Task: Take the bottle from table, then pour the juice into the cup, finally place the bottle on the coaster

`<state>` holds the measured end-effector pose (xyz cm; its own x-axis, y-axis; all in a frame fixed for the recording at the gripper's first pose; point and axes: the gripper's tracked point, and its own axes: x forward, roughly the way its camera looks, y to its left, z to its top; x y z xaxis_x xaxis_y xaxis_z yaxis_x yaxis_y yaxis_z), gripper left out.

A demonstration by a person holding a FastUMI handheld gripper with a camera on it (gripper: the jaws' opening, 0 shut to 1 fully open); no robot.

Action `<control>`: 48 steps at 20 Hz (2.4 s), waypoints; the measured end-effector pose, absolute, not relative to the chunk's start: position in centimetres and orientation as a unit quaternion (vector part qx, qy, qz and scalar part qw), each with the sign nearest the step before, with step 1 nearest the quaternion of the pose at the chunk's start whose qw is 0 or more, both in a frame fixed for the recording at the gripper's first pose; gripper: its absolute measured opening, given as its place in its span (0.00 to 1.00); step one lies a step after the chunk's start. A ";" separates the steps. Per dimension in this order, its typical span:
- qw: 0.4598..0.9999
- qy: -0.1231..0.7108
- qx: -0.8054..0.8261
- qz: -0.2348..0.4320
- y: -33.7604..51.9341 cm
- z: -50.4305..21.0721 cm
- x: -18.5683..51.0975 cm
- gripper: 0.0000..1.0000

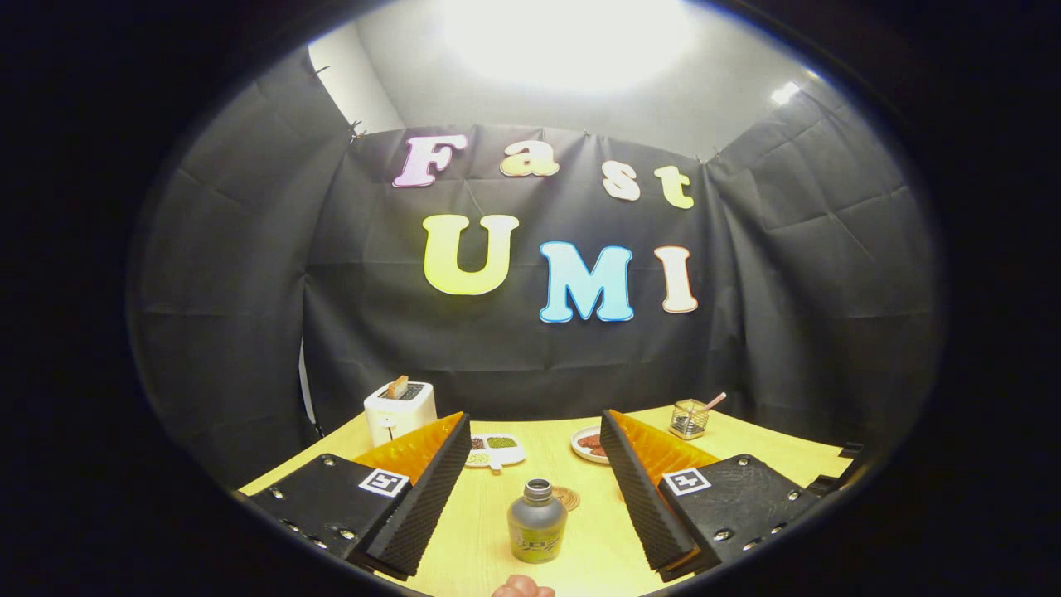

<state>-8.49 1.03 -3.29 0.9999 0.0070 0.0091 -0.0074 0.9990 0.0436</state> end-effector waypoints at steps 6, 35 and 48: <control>1.000 -0.009 0.017 0.005 0.2 -7.1 -6.7 0.96; 0.996 0.038 0.066 0.046 3.6 -14.3 4.4 0.78; 0.904 0.080 0.418 0.032 -0.7 -14.4 11.8 0.77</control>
